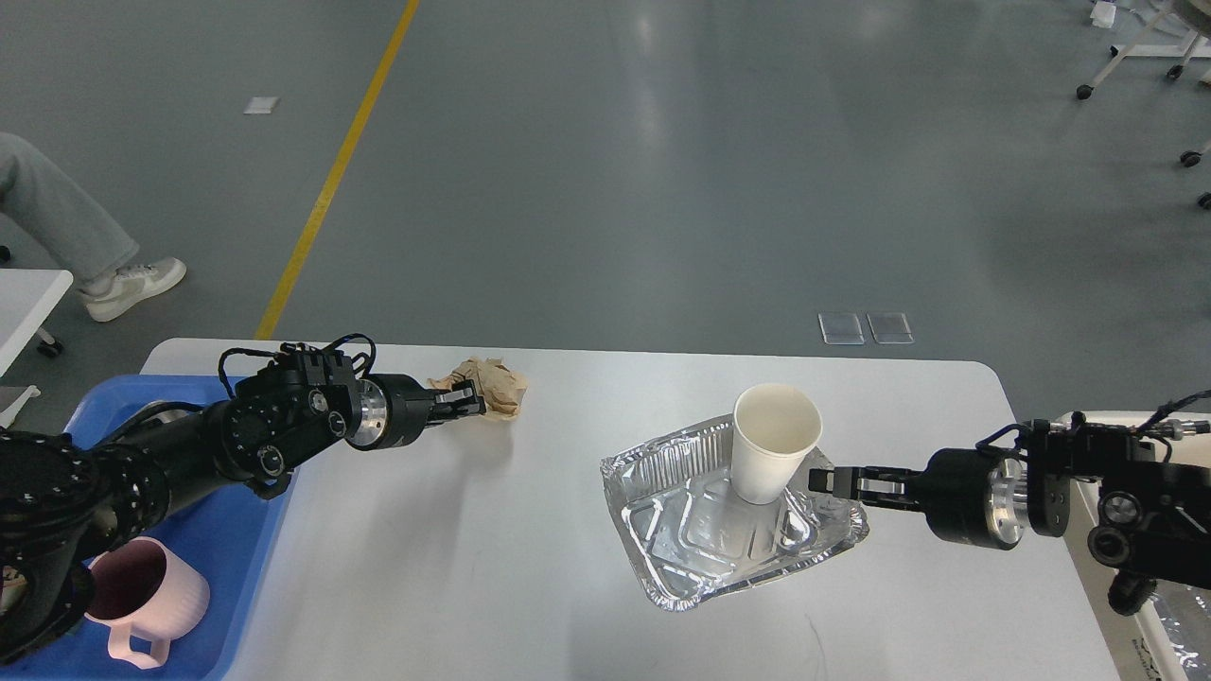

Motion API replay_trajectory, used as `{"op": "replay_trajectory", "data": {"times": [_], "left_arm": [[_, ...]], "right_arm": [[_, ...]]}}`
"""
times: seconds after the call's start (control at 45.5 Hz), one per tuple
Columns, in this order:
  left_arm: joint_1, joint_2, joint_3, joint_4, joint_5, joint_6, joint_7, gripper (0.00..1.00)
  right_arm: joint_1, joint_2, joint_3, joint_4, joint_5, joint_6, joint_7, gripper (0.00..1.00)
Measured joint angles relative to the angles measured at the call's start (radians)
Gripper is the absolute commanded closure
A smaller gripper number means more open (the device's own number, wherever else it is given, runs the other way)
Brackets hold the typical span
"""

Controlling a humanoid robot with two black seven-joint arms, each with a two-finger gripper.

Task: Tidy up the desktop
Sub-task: 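Grasp the paper towel with the left gripper, then lift the paper towel high above the table with the left gripper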

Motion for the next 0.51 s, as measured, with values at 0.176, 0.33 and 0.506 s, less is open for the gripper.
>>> {"op": "replay_trajectory", "data": {"times": [0.176,0.33,0.506], "left_arm": [[-0.122,0.153,-0.007,-0.228,-0.001,-0.008,0.0,1.0],[-0.218,0.268,0.006,-0.366,-0.001,-0.031,0.01,1.0],[-0.313,0.364,0.031,-0.446,0.0,-0.08,0.017,1.0]], "right_arm": [[0.001,0.008,0.001,-0.006,0.002,0.0,0.0,1.0],[0.001,0.01,0.002,-0.007,0.003,0.0,0.0,1.0],[0.004,0.01,0.002,-0.007,0.003,-0.001,0.0,1.0]]}}
